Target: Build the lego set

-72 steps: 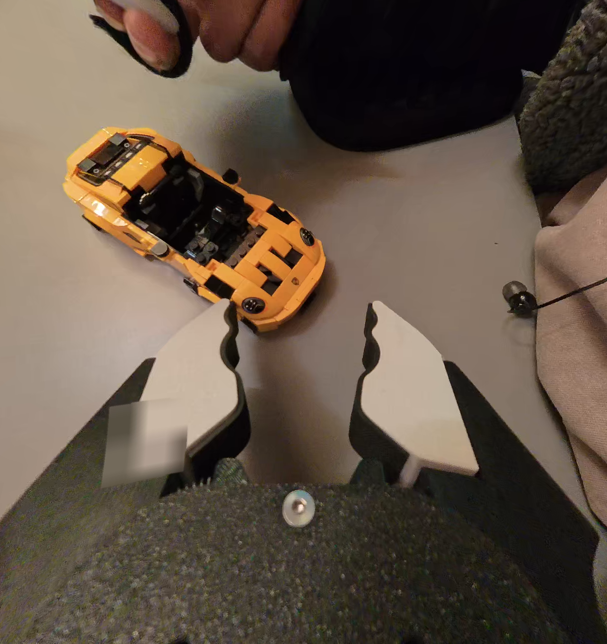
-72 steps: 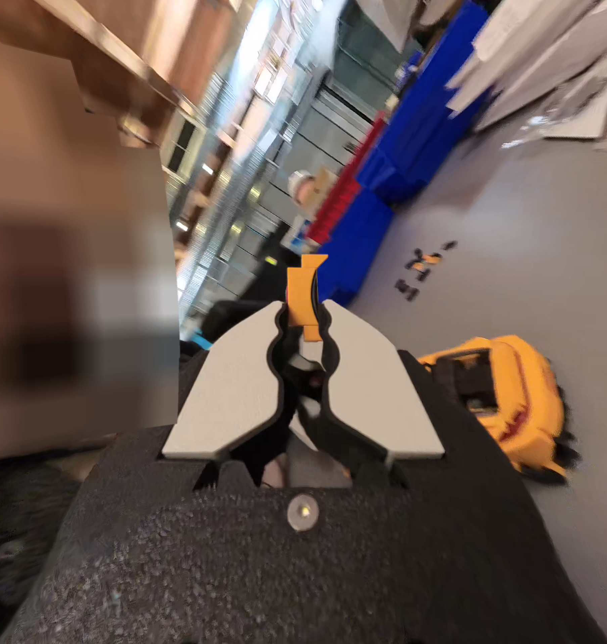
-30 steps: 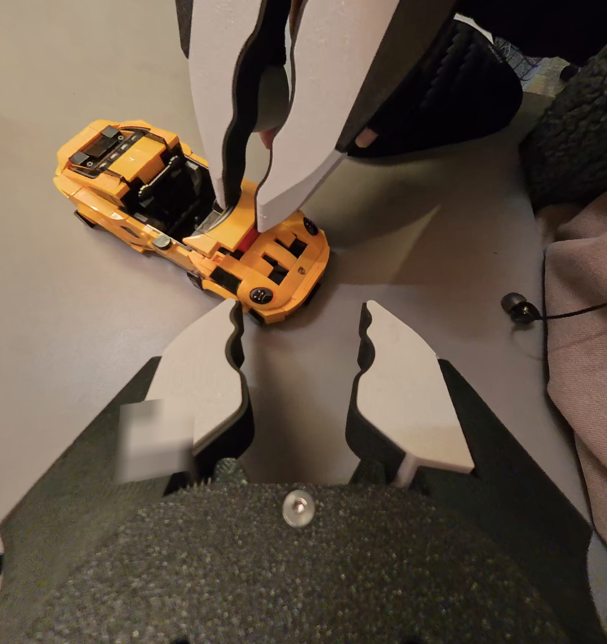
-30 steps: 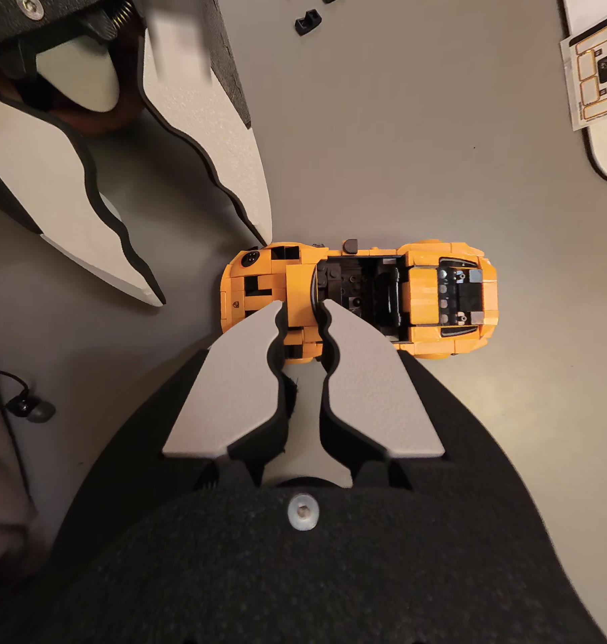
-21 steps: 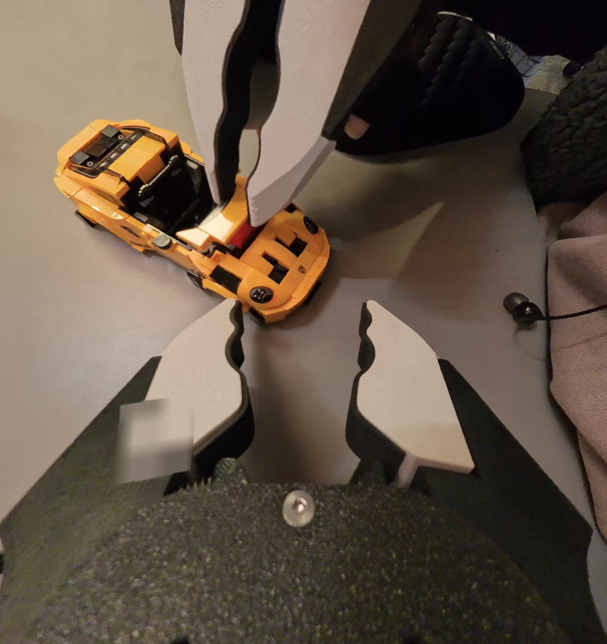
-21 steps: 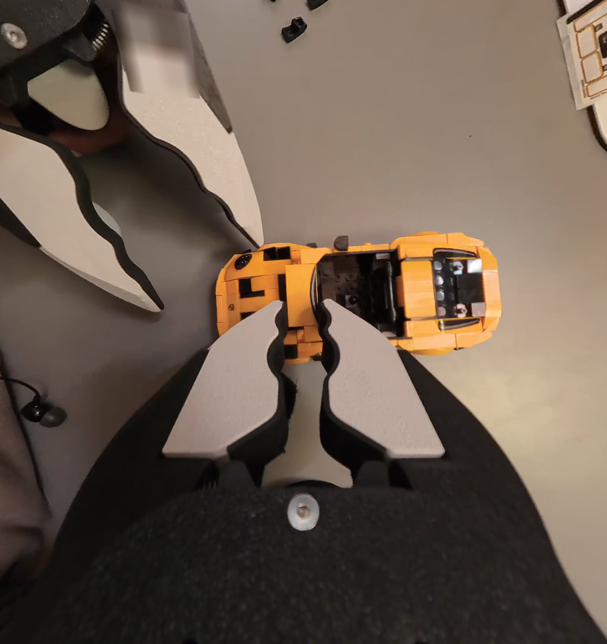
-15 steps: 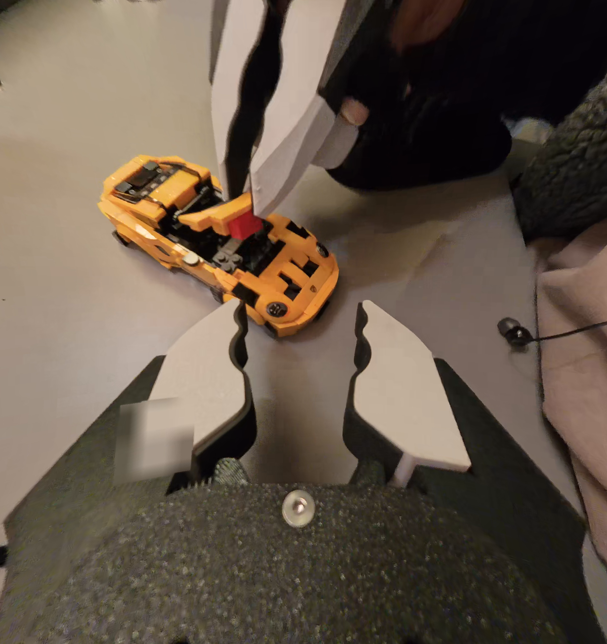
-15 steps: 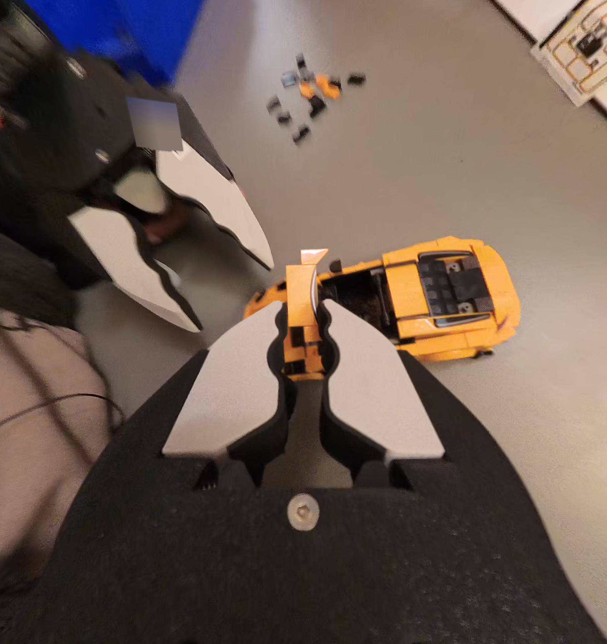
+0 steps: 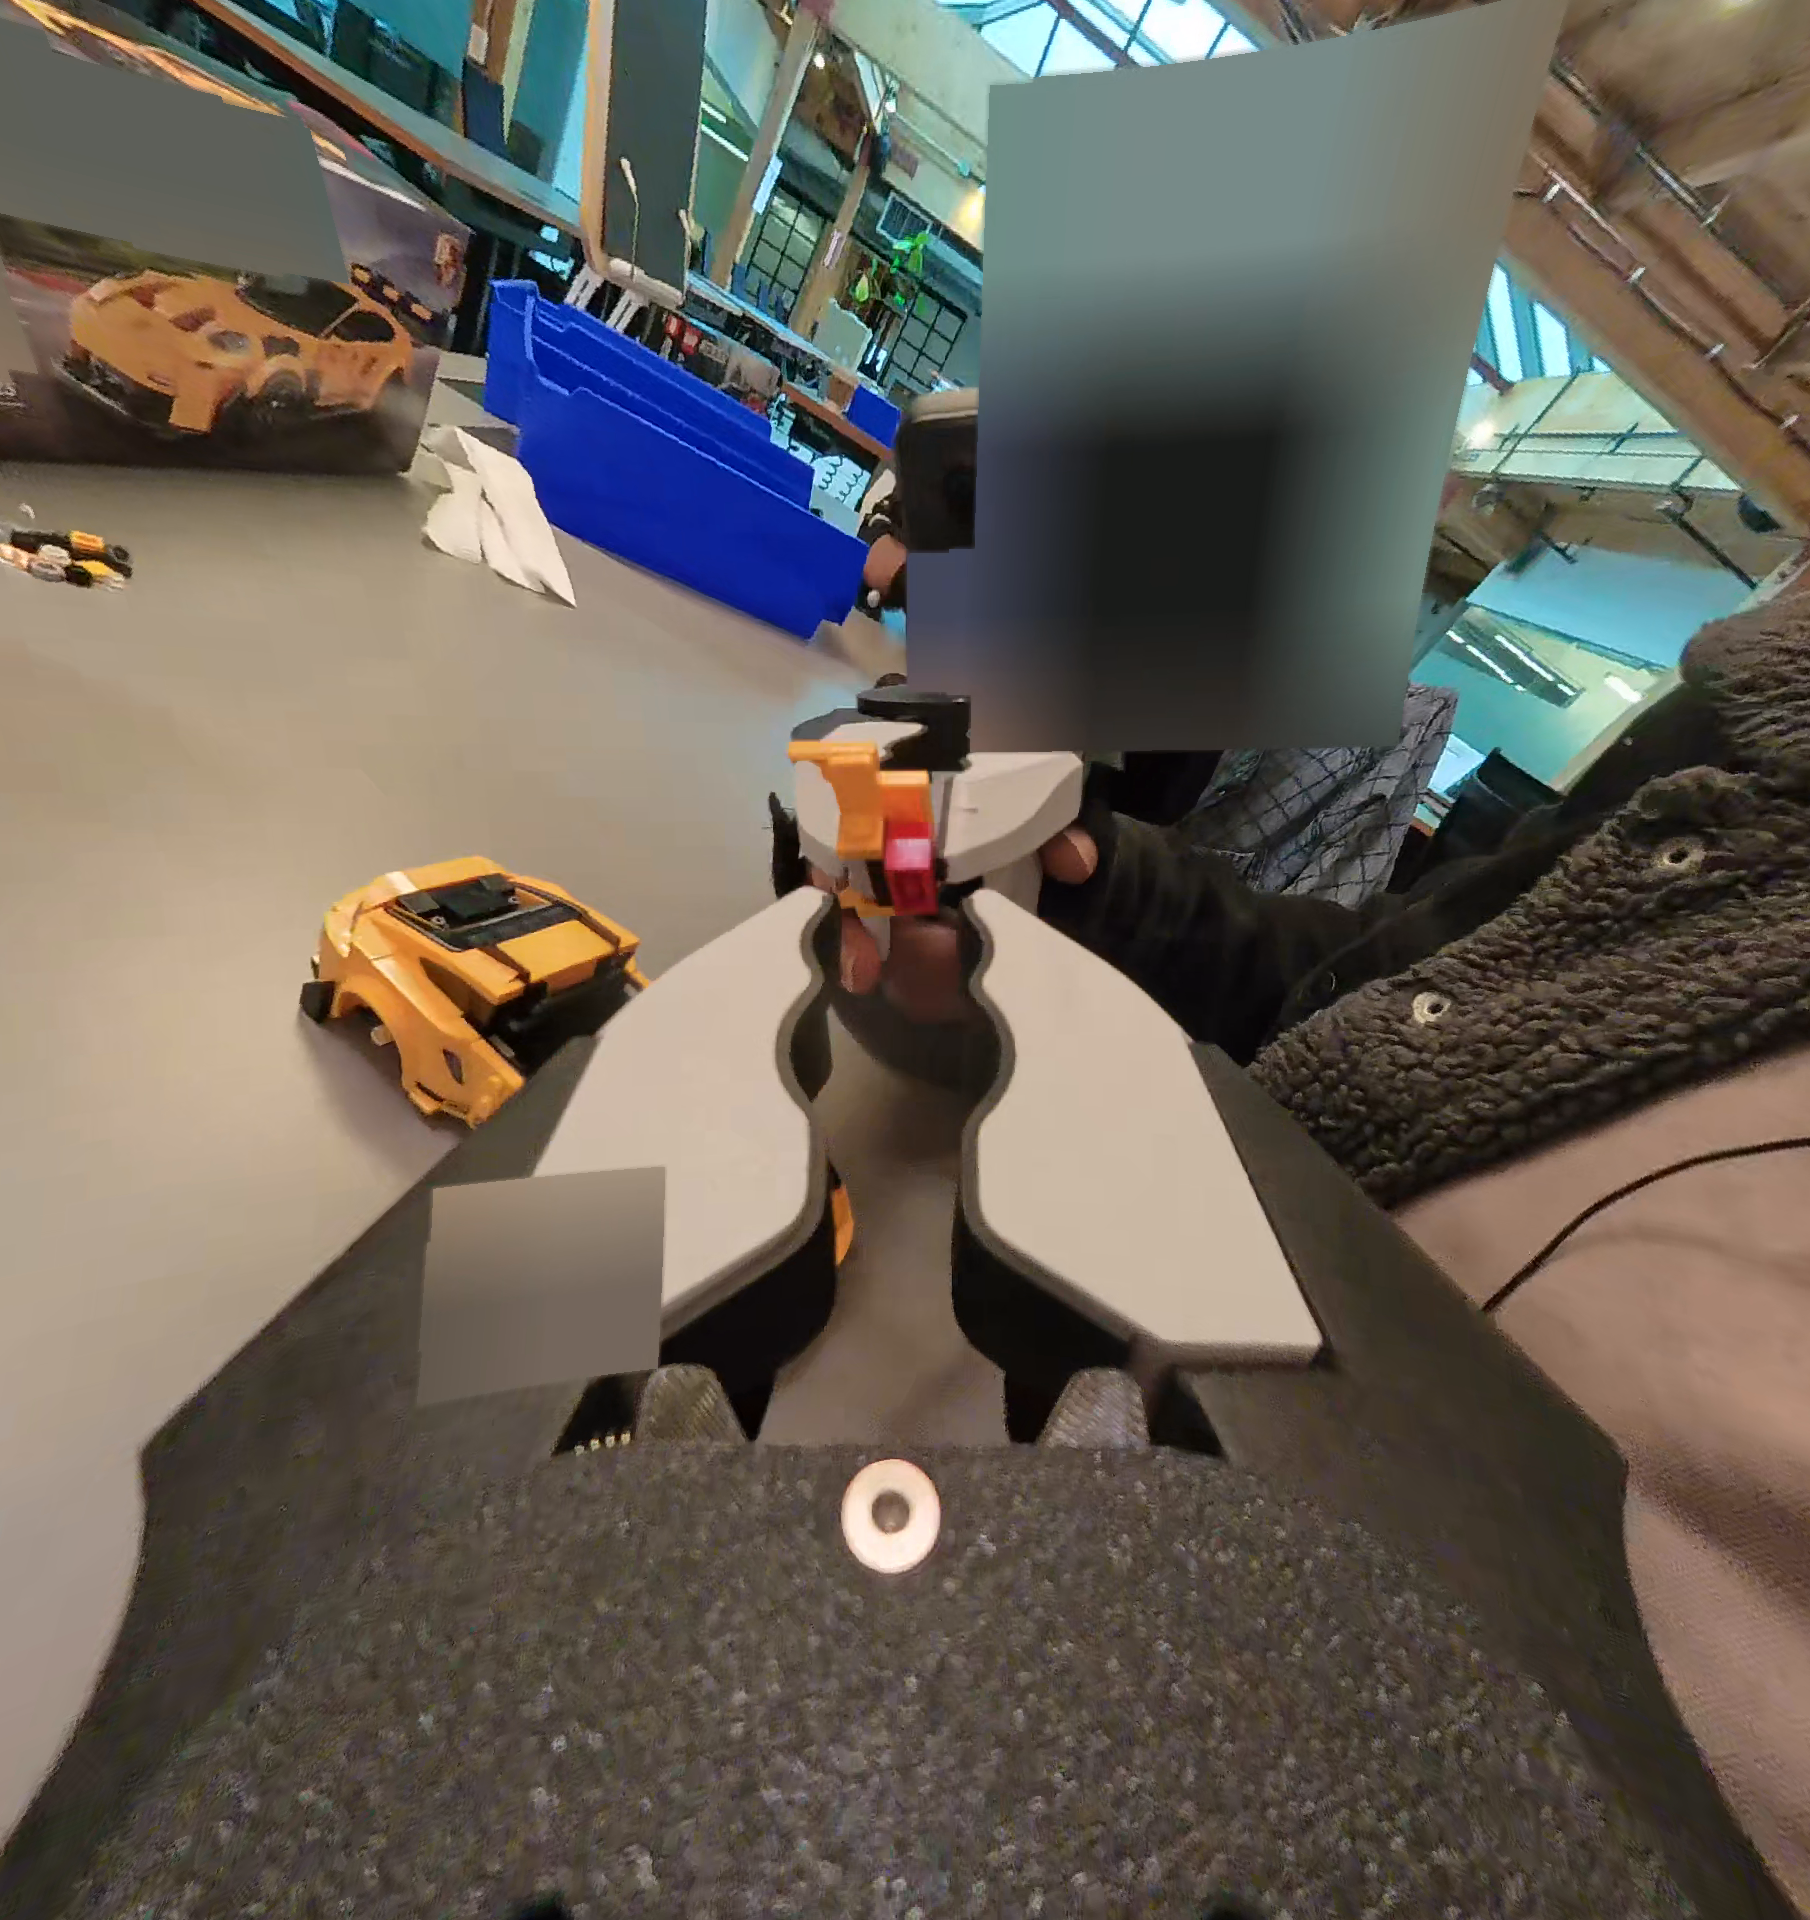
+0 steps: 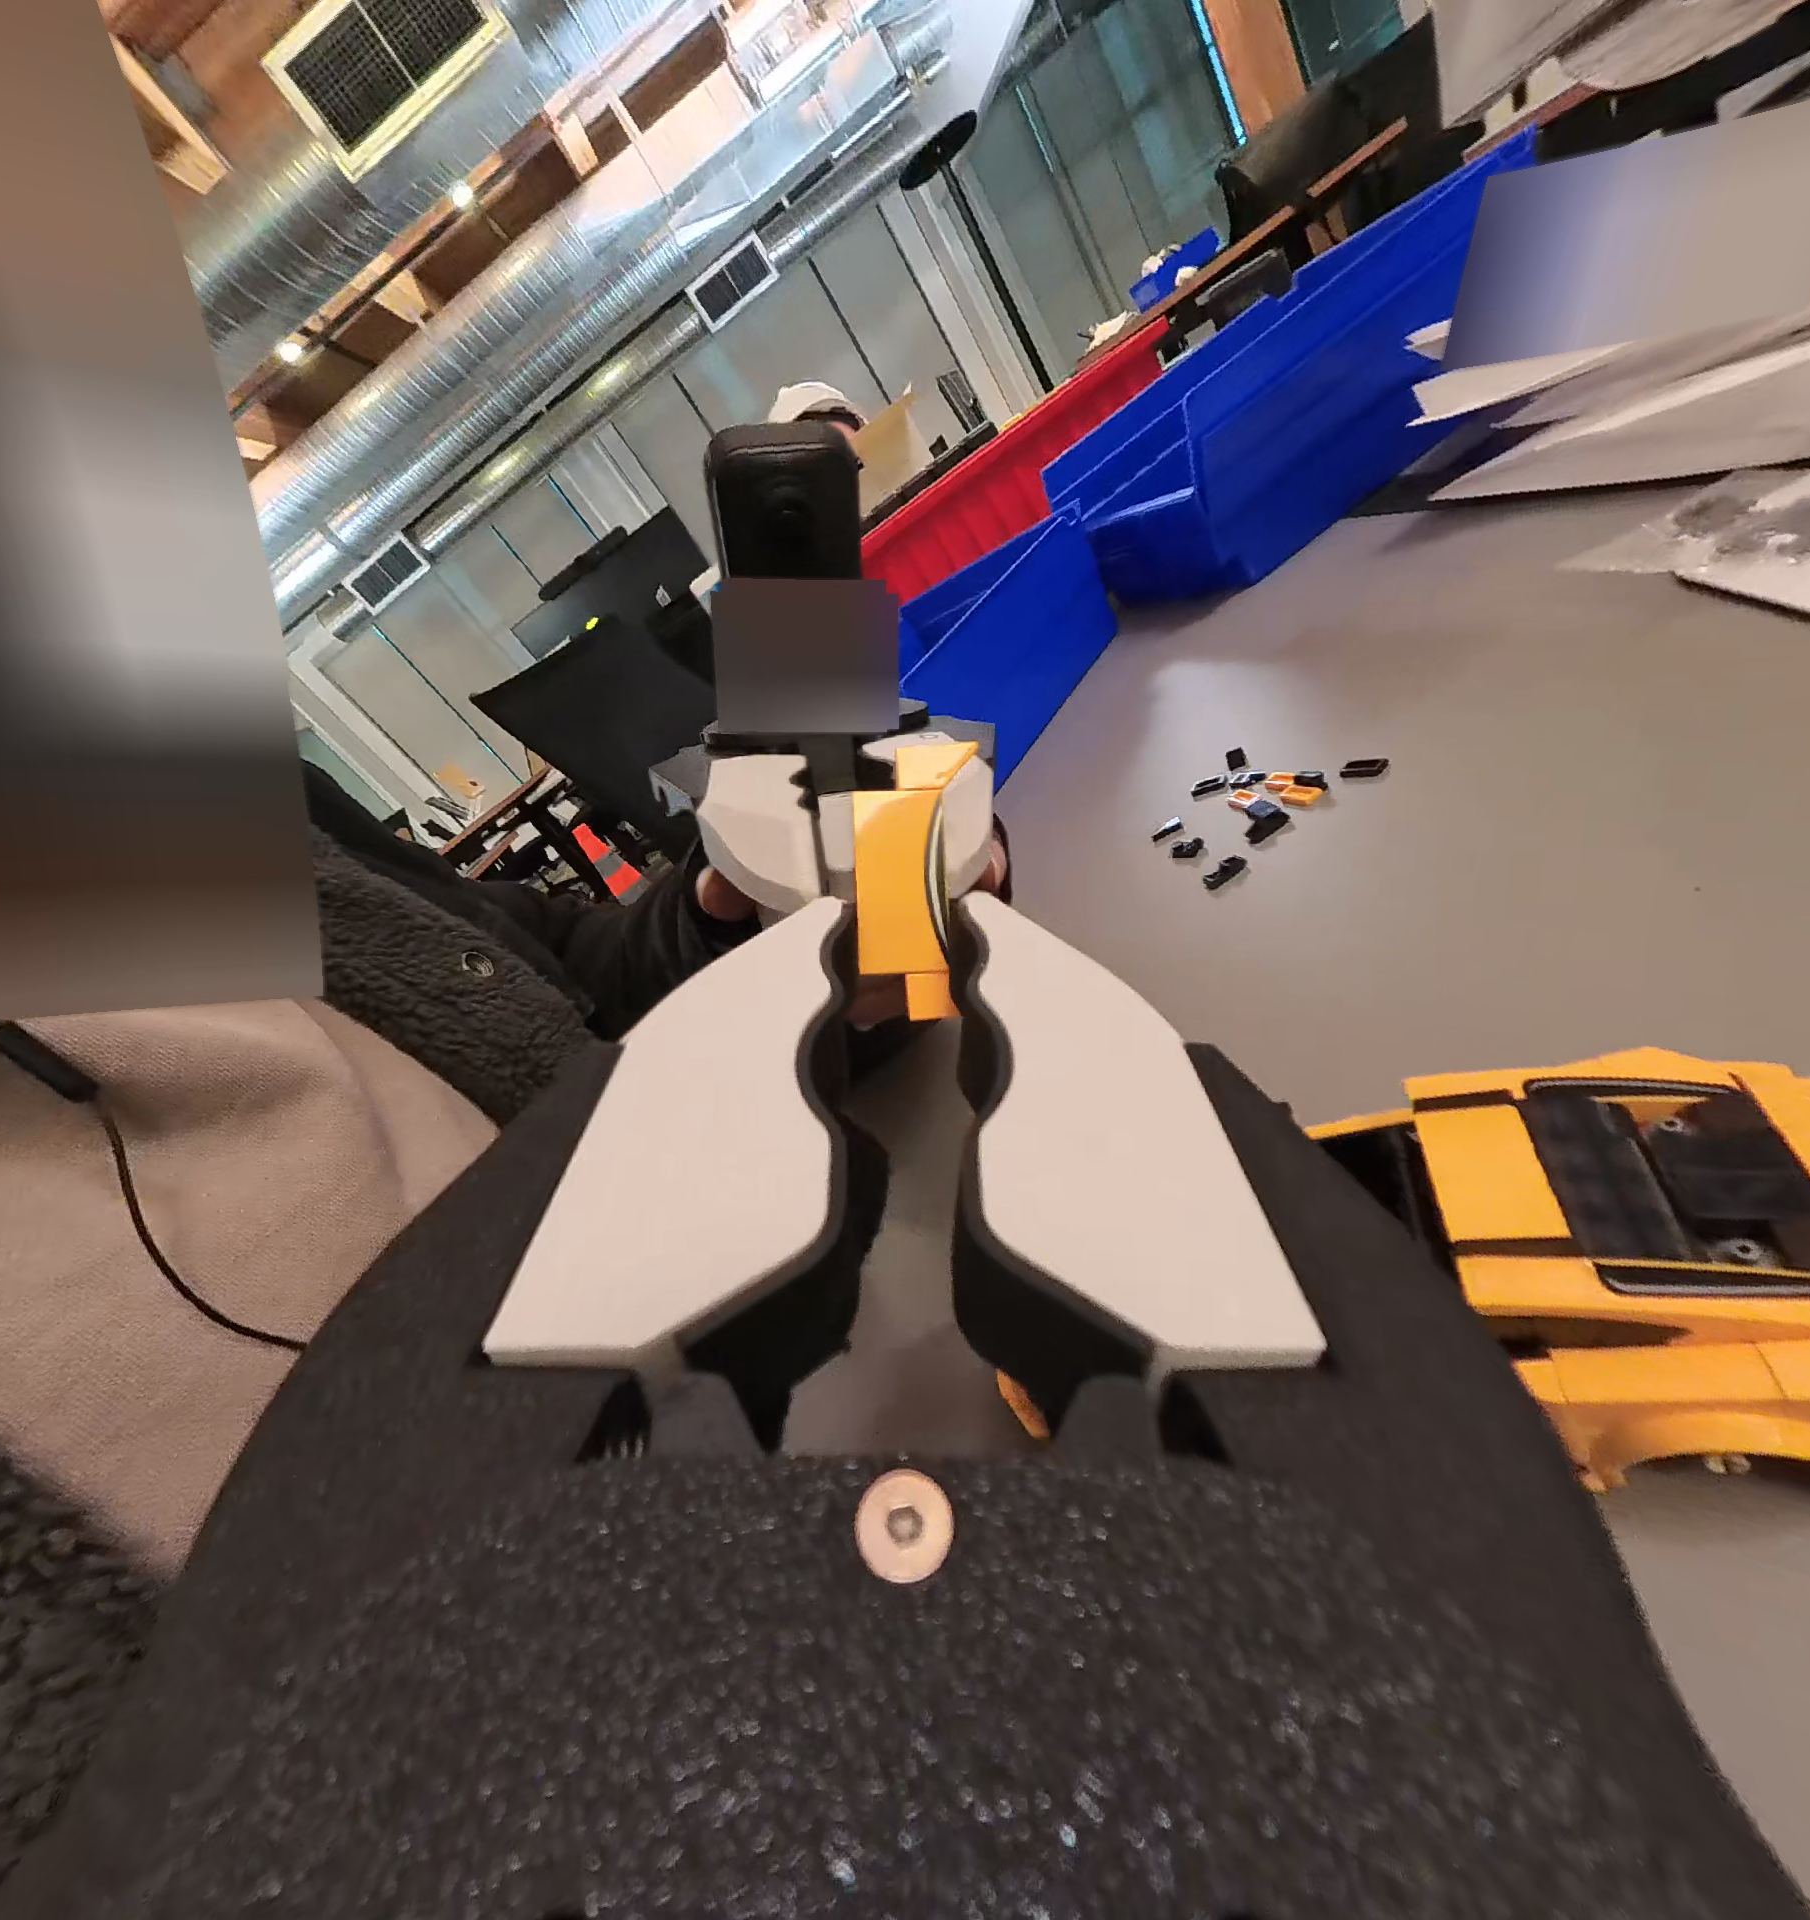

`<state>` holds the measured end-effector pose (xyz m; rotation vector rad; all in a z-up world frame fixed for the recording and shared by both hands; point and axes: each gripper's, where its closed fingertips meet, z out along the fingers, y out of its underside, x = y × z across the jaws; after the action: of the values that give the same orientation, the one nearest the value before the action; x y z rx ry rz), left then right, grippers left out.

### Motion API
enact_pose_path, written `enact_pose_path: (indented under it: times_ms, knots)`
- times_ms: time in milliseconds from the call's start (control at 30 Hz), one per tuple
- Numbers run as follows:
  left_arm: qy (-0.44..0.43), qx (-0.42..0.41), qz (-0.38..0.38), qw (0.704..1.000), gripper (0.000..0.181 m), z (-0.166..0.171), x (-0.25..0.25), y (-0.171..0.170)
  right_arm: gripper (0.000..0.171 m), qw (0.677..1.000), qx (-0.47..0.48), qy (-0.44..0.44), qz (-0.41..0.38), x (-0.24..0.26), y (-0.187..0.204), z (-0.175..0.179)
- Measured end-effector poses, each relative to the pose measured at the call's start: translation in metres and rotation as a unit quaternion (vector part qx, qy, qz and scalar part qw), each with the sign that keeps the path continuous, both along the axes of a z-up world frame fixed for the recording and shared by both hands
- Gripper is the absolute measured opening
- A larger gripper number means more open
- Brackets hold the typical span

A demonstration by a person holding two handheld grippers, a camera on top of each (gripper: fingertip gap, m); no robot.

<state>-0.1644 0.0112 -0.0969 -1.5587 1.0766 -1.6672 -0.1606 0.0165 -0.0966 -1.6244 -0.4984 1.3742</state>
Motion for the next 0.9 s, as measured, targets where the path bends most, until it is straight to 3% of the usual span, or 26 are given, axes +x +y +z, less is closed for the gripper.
enact_pose_path:
  times_ms: [200,433,900]
  knots:
    - [0.012,0.001,0.013,1.0,0.014,-0.002,0.005,-0.001,0.016,0.999,0.03,-0.025,-0.019,-0.002,0.0,0.0]
    - [0.034,-0.025,0.022,0.999,0.008,-0.012,0.006,0.002,0.016,0.981,0.109,-0.139,-0.083,0.0,0.005,-0.01]
    - [0.034,-0.001,-0.024,0.999,0.008,-0.02,0.003,-0.005,0.024,0.98,0.089,-0.177,-0.01,-0.006,-0.006,-0.026]
